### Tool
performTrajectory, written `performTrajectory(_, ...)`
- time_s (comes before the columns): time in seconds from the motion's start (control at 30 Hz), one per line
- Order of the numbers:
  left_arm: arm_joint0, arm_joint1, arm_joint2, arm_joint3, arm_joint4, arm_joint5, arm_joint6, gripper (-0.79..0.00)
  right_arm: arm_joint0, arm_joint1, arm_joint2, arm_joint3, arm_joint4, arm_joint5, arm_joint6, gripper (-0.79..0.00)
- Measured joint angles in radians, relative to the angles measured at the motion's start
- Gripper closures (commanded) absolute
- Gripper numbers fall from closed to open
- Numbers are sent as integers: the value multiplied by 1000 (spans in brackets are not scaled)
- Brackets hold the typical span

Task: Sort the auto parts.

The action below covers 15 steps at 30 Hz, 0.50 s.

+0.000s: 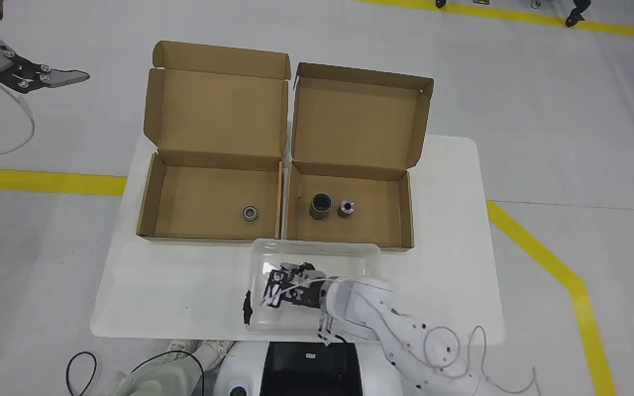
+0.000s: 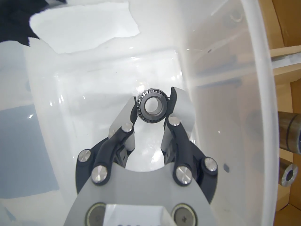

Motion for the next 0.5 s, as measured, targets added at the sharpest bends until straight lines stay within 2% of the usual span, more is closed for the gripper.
performTrajectory(0.3, 0, 0, 0, 0, 0, 0, 0, -785, -89, 44, 104, -119, 12, -88, -161, 0)
performTrajectory(0.5, 0, 0, 0, 0, 0, 0, 0, -785, -106, 54, 146, -140, 59, -98, -293, 0)
